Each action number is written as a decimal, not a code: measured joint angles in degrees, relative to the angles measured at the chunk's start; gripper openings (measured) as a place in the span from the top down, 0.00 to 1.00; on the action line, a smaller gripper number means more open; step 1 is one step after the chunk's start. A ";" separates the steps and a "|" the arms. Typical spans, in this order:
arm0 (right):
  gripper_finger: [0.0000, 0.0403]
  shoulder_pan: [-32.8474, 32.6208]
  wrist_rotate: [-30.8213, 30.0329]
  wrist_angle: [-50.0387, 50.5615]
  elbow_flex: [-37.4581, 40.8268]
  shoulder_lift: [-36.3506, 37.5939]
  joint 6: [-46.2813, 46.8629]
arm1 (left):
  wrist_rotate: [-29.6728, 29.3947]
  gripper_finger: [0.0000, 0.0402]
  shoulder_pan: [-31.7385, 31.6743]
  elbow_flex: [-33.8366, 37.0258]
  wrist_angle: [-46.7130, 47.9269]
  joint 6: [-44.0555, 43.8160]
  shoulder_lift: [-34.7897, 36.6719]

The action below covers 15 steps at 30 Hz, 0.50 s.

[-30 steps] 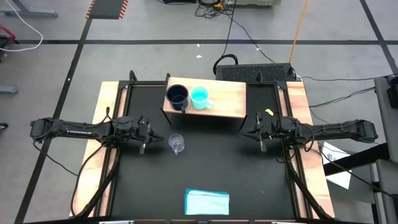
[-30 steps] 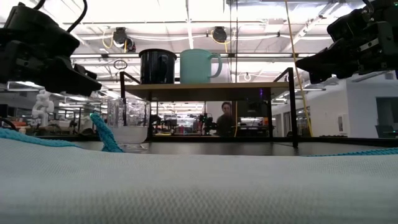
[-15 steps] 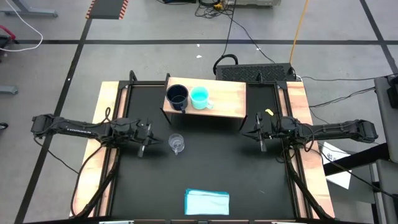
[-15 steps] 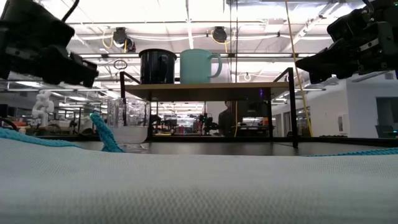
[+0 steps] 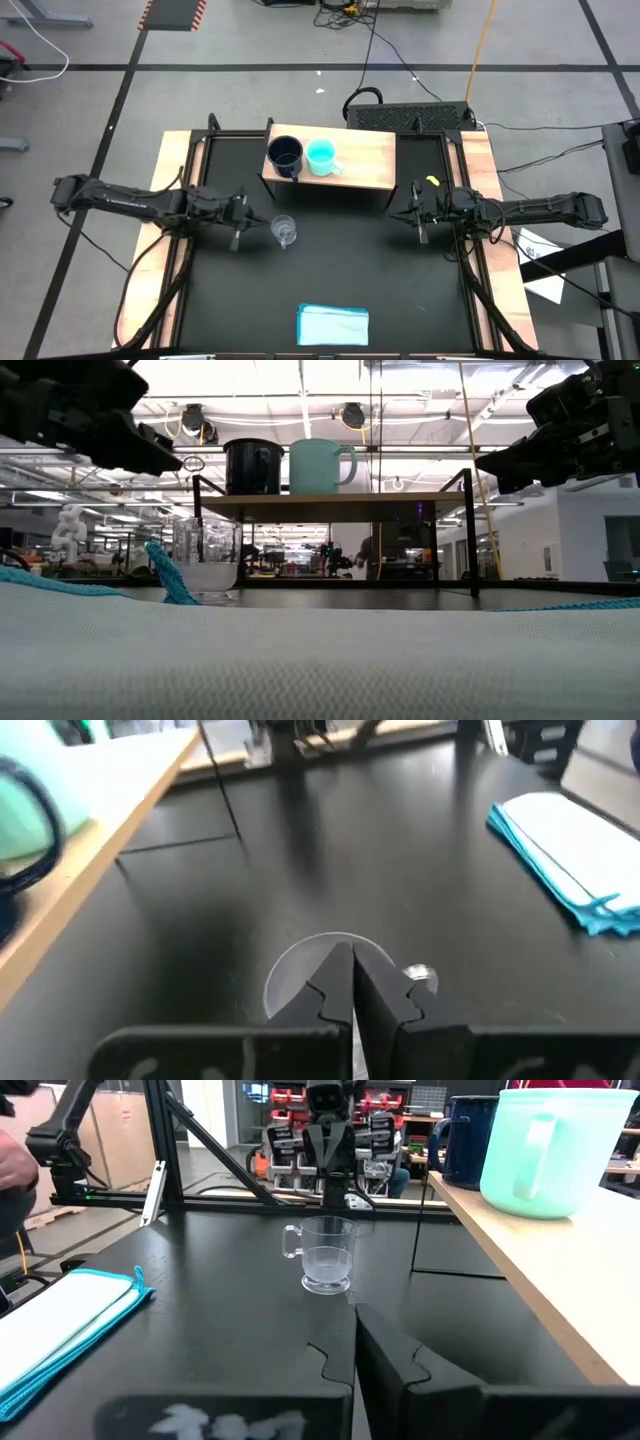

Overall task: Stack small to large cups/mugs on shelf
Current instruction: Put the transparent mug on the shelf

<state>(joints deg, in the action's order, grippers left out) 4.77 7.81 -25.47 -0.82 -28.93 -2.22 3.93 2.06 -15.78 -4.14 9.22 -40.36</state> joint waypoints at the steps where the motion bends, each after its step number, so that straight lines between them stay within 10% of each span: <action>1: 1.00 0.00 0.00 0.00 0.00 0.00 0.00 | 0.00 0.98 0.16 -1.53 1.41 0.17 -1.36; 15: 1.00 0.00 0.00 0.02 0.00 0.00 -0.20 | 0.00 0.93 2.48 -22.22 20.93 0.32 -21.42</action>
<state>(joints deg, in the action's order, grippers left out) 4.78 7.81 -25.45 -0.82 -28.93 -2.42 3.92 4.54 -38.00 16.78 9.54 -61.78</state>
